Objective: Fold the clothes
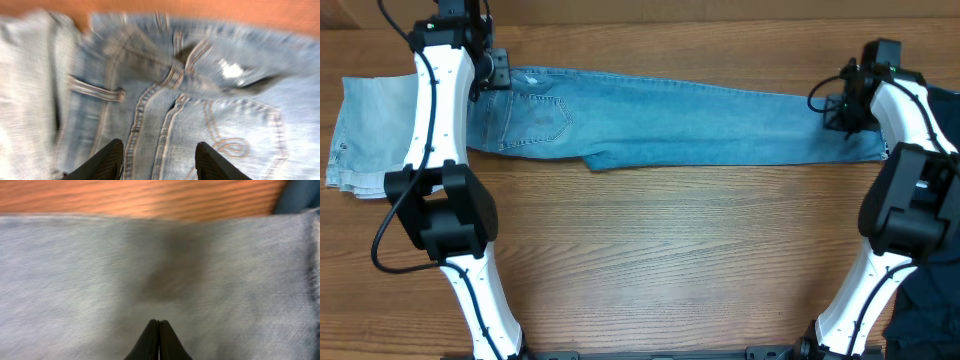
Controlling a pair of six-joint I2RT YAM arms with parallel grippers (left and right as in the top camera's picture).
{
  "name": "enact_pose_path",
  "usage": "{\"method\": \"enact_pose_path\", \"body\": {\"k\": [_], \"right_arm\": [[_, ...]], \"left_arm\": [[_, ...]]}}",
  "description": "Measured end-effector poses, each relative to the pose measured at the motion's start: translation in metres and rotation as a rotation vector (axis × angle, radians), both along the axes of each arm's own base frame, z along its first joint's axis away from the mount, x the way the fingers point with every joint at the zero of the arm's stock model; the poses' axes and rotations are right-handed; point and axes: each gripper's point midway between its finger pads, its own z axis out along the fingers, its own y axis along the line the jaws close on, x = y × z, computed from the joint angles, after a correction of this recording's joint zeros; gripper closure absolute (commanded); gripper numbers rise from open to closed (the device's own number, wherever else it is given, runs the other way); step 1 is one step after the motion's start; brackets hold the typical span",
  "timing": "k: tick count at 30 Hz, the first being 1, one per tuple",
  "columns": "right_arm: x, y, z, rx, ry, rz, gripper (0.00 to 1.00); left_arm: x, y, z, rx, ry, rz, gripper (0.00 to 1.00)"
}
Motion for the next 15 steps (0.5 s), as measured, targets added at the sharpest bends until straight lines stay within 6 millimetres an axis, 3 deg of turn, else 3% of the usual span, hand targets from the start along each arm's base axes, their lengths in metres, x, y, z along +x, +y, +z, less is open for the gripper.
{"method": "enact_pose_path", "body": {"k": [1, 3, 4, 6, 9, 12, 15], "right_arm": [[0.010, 0.020, 0.009, 0.022, -0.019, 0.041, 0.93], [0.012, 0.048, 0.012, 0.049, -0.009, 0.095, 0.96], [0.010, 0.068, 0.011, 0.075, 0.006, 0.124, 0.96], [0.009, 0.099, 0.011, 0.129, 0.016, 0.174, 0.96], [0.009, 0.116, 0.011, 0.165, 0.015, 0.200, 0.96], [0.006, 0.125, 0.011, 0.180, 0.026, 0.216, 0.96], [0.003, 0.129, 0.008, 0.184, 0.037, 0.223, 0.96]], "left_arm": [[-0.001, -0.001, 0.013, -0.009, -0.023, 0.025, 0.57], [0.001, -0.001, 0.011, -0.012, -0.030, 0.031, 0.69], [0.004, 0.000, 0.004, -0.015, -0.026, 0.037, 0.71], [0.006, 0.001, -0.027, -0.016, 0.027, 0.044, 0.88], [0.034, 0.010, -0.057, 0.032, -0.022, 0.040, 0.89], [0.051, 0.017, -0.080, 0.055, -0.054, 0.051, 0.89], [0.062, 0.026, -0.121, 0.078, -0.044, 0.053, 0.87]]}}
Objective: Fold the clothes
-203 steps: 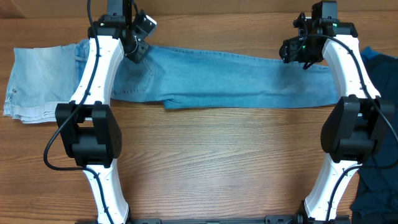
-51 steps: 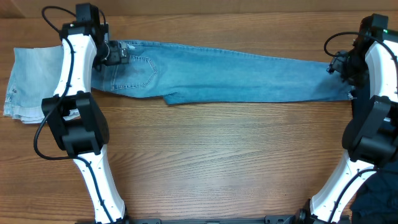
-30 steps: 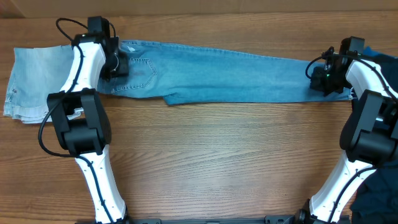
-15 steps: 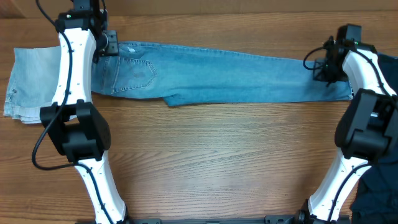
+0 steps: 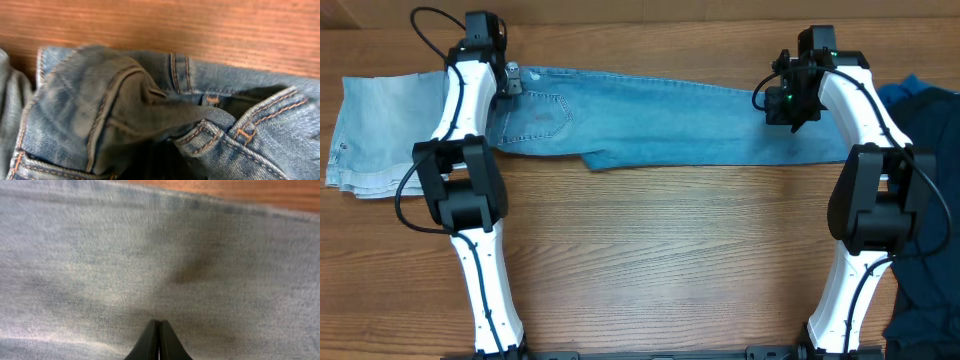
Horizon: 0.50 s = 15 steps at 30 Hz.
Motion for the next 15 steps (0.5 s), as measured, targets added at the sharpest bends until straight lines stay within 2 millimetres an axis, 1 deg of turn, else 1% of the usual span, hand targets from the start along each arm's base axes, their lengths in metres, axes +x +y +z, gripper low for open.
{"method": "enact_pose_path", "body": {"k": [2, 4, 7, 8, 9, 10, 11, 12, 13, 14, 15], "right_arm": [[-0.010, 0.000, -0.013, 0.001, 0.034, 0.000, 0.96], [-0.017, 0.001, -0.022, 0.002, 0.053, 0.000, 0.96], [-0.017, 0.001, -0.024, 0.002, 0.053, 0.000, 0.96], [-0.015, 0.001, -0.024, 0.002, 0.044, 0.000, 0.96], [-0.014, 0.001, -0.024, 0.002, 0.039, 0.000, 0.96], [-0.013, 0.000, -0.024, 0.001, 0.034, 0.000, 0.96], [-0.012, 0.000, -0.024, 0.002, 0.031, -0.006, 0.96], [-0.010, 0.000, -0.023, 0.005, 0.024, -0.019, 0.96], [-0.007, 0.000, -0.023, 0.009, 0.017, -0.042, 0.96], [-0.007, 0.001, -0.023, 0.014, 0.017, -0.051, 0.95], [-0.007, 0.000, -0.022, 0.021, 0.018, -0.063, 0.91]], "left_arm": [[0.002, 0.001, -0.002, 0.002, -0.002, -0.001, 0.85], [0.003, 0.002, 0.000, 0.004, -0.004, -0.003, 0.81], [0.001, 0.003, 0.006, 0.004, 0.006, -0.002, 0.79], [0.000, 0.004, 0.011, 0.002, 0.008, 0.003, 0.82], [-0.002, 0.004, 0.018, -0.001, 0.006, 0.011, 0.83], [-0.013, 0.005, 0.023, -0.009, 0.037, 0.029, 0.83], [-0.025, 0.005, 0.037, -0.017, 0.059, 0.049, 0.82], [-0.031, 0.006, 0.055, -0.025, 0.054, 0.071, 0.80], [-0.042, 0.007, 0.078, -0.033, 0.050, 0.100, 0.78], [-0.048, 0.006, 0.088, -0.039, 0.052, 0.116, 0.76], [-0.053, 0.006, 0.091, -0.041, 0.063, 0.121, 0.76]]}}
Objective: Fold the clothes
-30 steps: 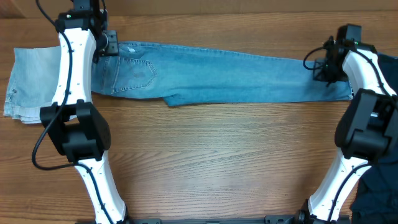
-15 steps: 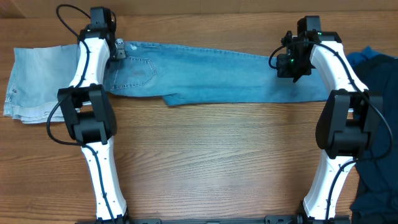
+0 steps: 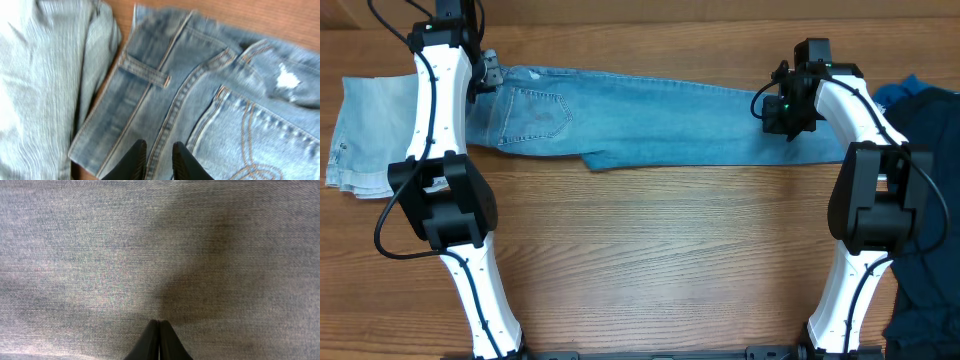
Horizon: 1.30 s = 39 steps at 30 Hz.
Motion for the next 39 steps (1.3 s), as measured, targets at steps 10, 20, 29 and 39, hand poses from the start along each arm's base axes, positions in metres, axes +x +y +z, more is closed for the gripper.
{"method": "enact_pose_path", "body": {"k": [10, 20, 29, 39], "right_arm": [[-0.011, -0.018, -0.009, -0.004, 0.020, -0.057, 0.87], [-0.015, -0.026, 0.010, -0.040, 0.059, -0.103, 0.77], [-0.059, -0.110, 0.037, 0.123, 0.218, -0.478, 0.67], [-0.070, 0.077, 0.045, 0.201, 0.263, 0.160, 0.68]], "left_arm": [[-0.039, -0.004, -0.096, -0.020, 0.182, 0.024, 0.72], [-0.016, -0.025, 0.038, -0.014, 0.001, -0.026, 0.66], [-0.045, -0.055, -0.005, -0.074, 0.135, -0.077, 0.59], [-0.027, -0.073, -0.052, -0.150, 0.083, -0.171, 0.63]]}}
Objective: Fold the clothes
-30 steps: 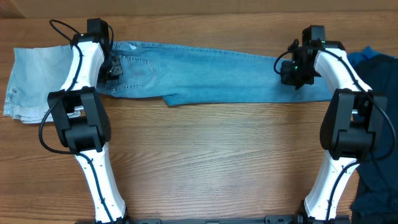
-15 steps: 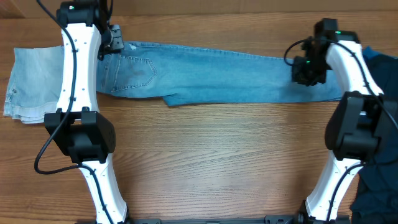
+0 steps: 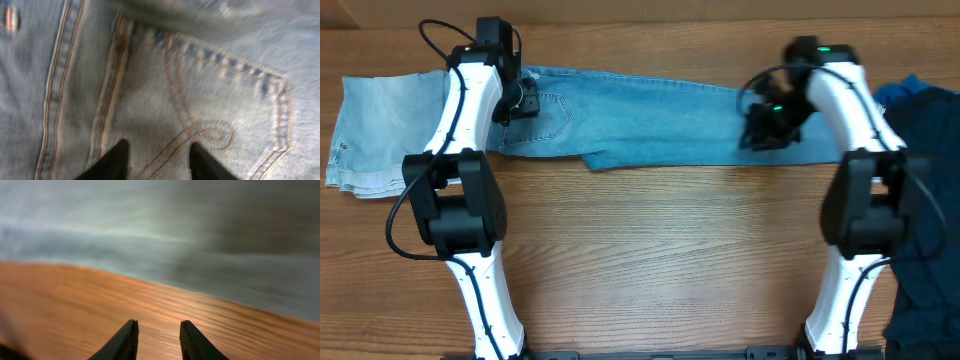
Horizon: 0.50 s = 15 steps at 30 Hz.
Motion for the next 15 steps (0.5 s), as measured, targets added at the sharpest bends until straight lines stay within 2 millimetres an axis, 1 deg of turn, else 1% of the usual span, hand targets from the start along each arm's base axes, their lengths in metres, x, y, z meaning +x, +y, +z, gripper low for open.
{"method": "enact_pose_path", "body": {"k": [1, 2, 3, 5, 6, 7, 8, 9, 10, 12, 14, 15], "right_arm": [[-0.004, 0.018, 0.000, -0.002, -0.009, 0.060, 0.69], [-0.010, 0.049, -0.001, -0.001, -0.028, 0.162, 0.69], [-0.018, 0.076, -0.001, -0.005, -0.044, 0.245, 0.69], [-0.024, 0.116, -0.007, -0.097, -0.111, 0.352, 0.68], [-0.025, 0.135, -0.009, -0.157, -0.165, 0.389, 0.64], [-0.024, 0.151, -0.010, -0.208, -0.216, 0.411, 0.63], [-0.024, 0.162, -0.010, -0.254, -0.262, 0.421, 0.59], [-0.023, 0.179, -0.009, -0.311, -0.332, 0.436, 0.51], [-0.023, 0.191, -0.007, -0.351, -0.385, 0.441, 0.44], [-0.023, 0.208, -0.004, -0.364, -0.445, 0.452, 0.23], [-0.026, 0.213, -0.003, -0.379, -0.465, 0.521, 0.19], [-0.029, 0.215, -0.003, -0.387, -0.473, 0.575, 0.19]], "left_arm": [[0.004, -0.001, 0.001, -0.002, -0.016, -0.019, 0.62], [0.012, -0.003, 0.004, -0.006, -0.051, -0.053, 0.62], [0.017, -0.005, 0.005, -0.006, -0.072, -0.085, 0.62], [0.024, -0.006, 0.007, 0.005, -0.103, -0.134, 0.61], [0.026, -0.006, 0.007, 0.012, -0.108, -0.155, 0.60], [0.028, -0.007, 0.003, 0.017, -0.110, -0.180, 0.60], [0.028, -0.007, -0.003, 0.022, -0.100, -0.201, 0.60], [0.027, -0.007, -0.012, 0.025, -0.083, -0.217, 0.60], [0.025, -0.007, -0.024, 0.026, -0.062, -0.232, 0.59], [0.027, -0.007, -0.034, 0.030, -0.057, -0.246, 0.58], [0.030, -0.007, -0.035, 0.034, -0.066, -0.255, 0.56], [0.032, -0.007, -0.037, 0.035, -0.069, -0.256, 0.55]]}}
